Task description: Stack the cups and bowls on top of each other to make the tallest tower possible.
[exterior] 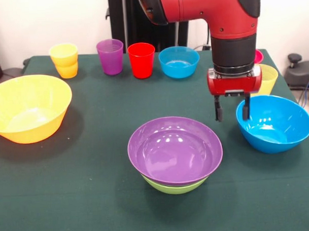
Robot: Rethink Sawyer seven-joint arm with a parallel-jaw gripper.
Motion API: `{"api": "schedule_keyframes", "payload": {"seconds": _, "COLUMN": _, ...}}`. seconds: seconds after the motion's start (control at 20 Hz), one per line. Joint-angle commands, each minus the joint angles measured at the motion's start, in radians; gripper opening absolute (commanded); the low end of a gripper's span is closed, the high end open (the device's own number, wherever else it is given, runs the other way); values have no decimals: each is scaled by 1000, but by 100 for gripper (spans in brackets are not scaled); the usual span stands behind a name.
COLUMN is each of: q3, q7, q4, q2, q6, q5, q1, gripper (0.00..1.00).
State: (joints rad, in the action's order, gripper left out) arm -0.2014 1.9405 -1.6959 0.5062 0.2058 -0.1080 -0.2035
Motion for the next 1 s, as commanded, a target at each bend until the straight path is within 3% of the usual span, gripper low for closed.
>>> {"api": "schedule_keyframes", "payload": {"seconds": 0.05, "q3": -94, "q7": -22, "q4": -60, "q2": -46, "q6": 10, "q5": -102, "q1": -12, "gripper": 100}}
{"api": "schedule_keyframes", "payload": {"seconds": 0.7, "q3": -108, "q7": -27, "q4": -38, "q2": -38, "q6": 63, "q5": -140, "q1": 0, "gripper": 100}}
{"api": "schedule_keyframes", "payload": {"seconds": 1.0, "q3": -74, "q7": -21, "q4": 89, "q2": -182, "q6": -9, "q5": -164, "q1": 36, "gripper": 100}}
